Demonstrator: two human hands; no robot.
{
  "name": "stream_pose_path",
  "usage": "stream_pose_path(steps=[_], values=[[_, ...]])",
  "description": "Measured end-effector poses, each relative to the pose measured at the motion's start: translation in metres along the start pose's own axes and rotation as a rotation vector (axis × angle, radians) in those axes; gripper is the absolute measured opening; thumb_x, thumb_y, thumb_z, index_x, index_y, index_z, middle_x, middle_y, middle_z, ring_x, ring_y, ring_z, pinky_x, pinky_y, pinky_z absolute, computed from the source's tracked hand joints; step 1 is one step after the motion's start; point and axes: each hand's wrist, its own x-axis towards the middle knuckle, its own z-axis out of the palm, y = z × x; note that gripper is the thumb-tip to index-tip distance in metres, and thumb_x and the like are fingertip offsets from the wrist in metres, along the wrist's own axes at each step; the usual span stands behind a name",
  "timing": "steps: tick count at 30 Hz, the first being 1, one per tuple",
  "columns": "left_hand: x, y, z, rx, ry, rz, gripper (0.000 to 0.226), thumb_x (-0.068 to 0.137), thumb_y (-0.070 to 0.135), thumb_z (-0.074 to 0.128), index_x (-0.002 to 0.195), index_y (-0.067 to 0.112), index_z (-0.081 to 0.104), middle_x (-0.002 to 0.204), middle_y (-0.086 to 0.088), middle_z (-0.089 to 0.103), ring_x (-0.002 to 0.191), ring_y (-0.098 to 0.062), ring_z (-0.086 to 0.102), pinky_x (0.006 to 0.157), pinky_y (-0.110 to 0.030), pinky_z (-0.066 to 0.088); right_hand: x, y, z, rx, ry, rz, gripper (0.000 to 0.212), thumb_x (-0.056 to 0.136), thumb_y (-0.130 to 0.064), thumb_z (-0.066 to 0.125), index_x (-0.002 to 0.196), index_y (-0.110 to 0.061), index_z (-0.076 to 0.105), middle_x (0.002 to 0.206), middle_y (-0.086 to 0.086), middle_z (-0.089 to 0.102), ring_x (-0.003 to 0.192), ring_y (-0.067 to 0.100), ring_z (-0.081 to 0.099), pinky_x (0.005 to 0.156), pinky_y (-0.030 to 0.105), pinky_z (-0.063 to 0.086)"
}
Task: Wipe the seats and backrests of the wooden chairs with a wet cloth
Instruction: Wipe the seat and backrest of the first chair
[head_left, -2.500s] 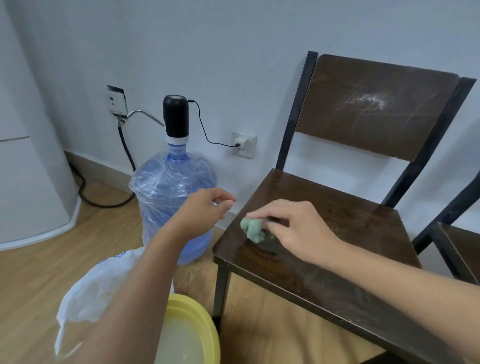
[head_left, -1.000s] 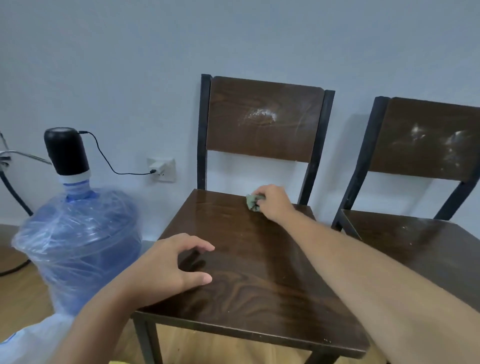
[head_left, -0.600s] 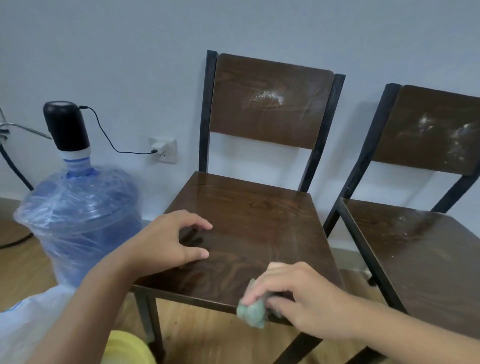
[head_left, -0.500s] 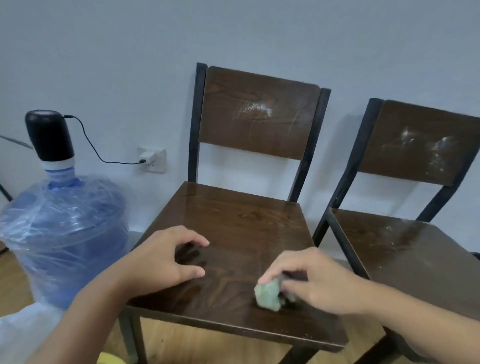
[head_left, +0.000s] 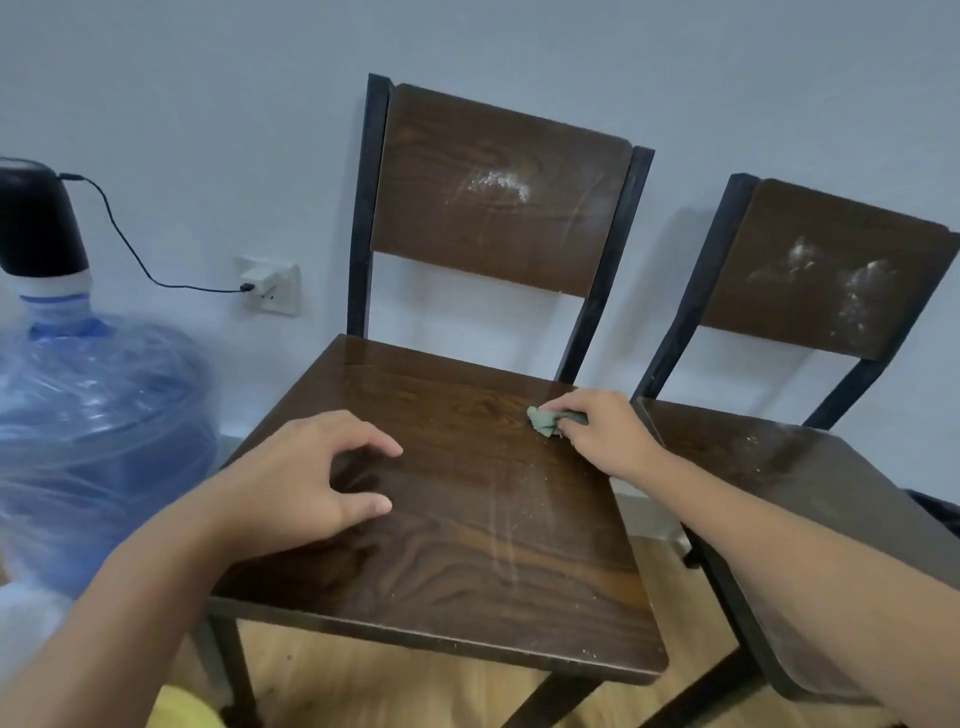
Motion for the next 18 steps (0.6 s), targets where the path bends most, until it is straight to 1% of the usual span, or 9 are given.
stream_pose_path(steps=[2, 6, 8, 10, 12, 13, 15, 17, 18], values=[[-0.002, 0.001, -0.005, 0.010, -0.007, -0.015, 0.041, 0.082, 0.046, 0.081, 0.120, 0.047, 0.065, 0.124, 0.027, 0.060, 0.118, -0.001, 0.055, 0.098, -0.023, 0.042, -0.038, -0.010, -0.005, -0.010, -0.053, -0.075, 0.033, 0.096, -0.009, 0.062, 0.120, -0.027, 0.074, 0.117, -0.009, 0.070, 0.107, 0.008, 0.061, 0.101, 0.035, 0.052], [-0.007, 0.007, -0.007, -0.004, -0.025, -0.017, 0.042, 0.081, 0.046, 0.082, 0.120, 0.046, 0.067, 0.127, 0.025, 0.062, 0.123, -0.005, 0.055, 0.107, -0.036, 0.047, -0.135, -0.030, -0.012, 0.051, -0.157, -0.182, 0.035, 0.092, -0.010, 0.069, 0.116, -0.035, 0.075, 0.111, -0.020, 0.070, 0.107, 0.002, 0.061, 0.096, 0.028, 0.053], [-0.008, 0.012, -0.003, 0.005, -0.054, -0.016, 0.042, 0.081, 0.046, 0.081, 0.120, 0.046, 0.067, 0.127, 0.025, 0.062, 0.122, -0.004, 0.055, 0.107, -0.035, 0.046, -0.184, -0.040, -0.020, 0.077, -0.223, -0.228, 0.038, 0.091, -0.007, 0.070, 0.114, -0.036, 0.076, 0.110, -0.022, 0.071, 0.109, 0.003, 0.062, 0.093, 0.025, 0.052], [-0.008, 0.017, 0.005, 0.007, -0.093, -0.014, 0.042, 0.082, 0.046, 0.081, 0.121, 0.048, 0.066, 0.126, 0.028, 0.060, 0.121, -0.003, 0.055, 0.105, -0.031, 0.045, -0.218, -0.048, -0.034, 0.102, -0.353, -0.250, 0.037, 0.091, -0.005, 0.071, 0.112, -0.035, 0.077, 0.109, -0.021, 0.072, 0.109, 0.006, 0.063, 0.089, 0.019, 0.050], [-0.008, 0.021, 0.013, 0.001, -0.128, 0.004, 0.043, 0.082, 0.048, 0.080, 0.122, 0.049, 0.064, 0.124, 0.031, 0.058, 0.116, 0.000, 0.055, 0.099, -0.025, 0.045, -0.225, -0.051, -0.054, 0.151, -0.448, -0.176, 0.034, 0.091, -0.005, 0.070, 0.108, -0.033, 0.078, 0.106, -0.017, 0.073, 0.103, 0.005, 0.066, 0.084, 0.015, 0.050], [-0.008, 0.022, 0.015, 0.001, -0.130, 0.016, 0.043, 0.082, 0.048, 0.079, 0.122, 0.050, 0.063, 0.123, 0.032, 0.057, 0.114, 0.002, 0.055, 0.095, -0.021, 0.044, -0.213, -0.051, -0.062, 0.177, -0.412, -0.127, 0.033, 0.091, -0.005, 0.070, 0.105, -0.033, 0.079, 0.103, -0.016, 0.074, 0.097, 0.003, 0.067, 0.080, 0.014, 0.051], [-0.007, 0.025, 0.014, 0.005, -0.112, 0.030, 0.044, 0.083, 0.050, 0.078, 0.124, 0.050, 0.062, 0.123, 0.033, 0.056, 0.113, 0.005, 0.054, 0.093, -0.019, 0.044, -0.159, -0.050, -0.074, 0.178, -0.225, -0.035, 0.032, 0.090, -0.006, 0.070, 0.100, -0.036, 0.080, 0.094, -0.018, 0.075, 0.086, 0.000, 0.068, 0.073, 0.014, 0.053], [-0.006, 0.024, 0.014, 0.021, -0.095, 0.037, 0.045, 0.083, 0.054, 0.076, 0.125, 0.051, 0.060, 0.123, 0.033, 0.056, 0.116, 0.003, 0.055, 0.098, -0.021, 0.047, -0.084, -0.039, -0.068, 0.130, -0.097, 0.038, 0.027, 0.092, -0.007, 0.068, 0.098, -0.032, 0.079, 0.086, -0.017, 0.074, 0.080, 0.001, 0.068, 0.062, 0.010, 0.051], [-0.008, 0.022, 0.014, 0.036, -0.096, 0.037, 0.046, 0.082, 0.057, 0.074, 0.125, 0.052, 0.059, 0.123, 0.033, 0.055, 0.117, 0.003, 0.054, 0.101, -0.022, 0.048, -0.046, -0.034, -0.059, 0.095, -0.059, 0.067, 0.025, 0.093, -0.007, 0.067, 0.101, -0.027, 0.078, 0.091, -0.014, 0.074, 0.080, 0.003, 0.066, 0.059, 0.008, 0.049]])
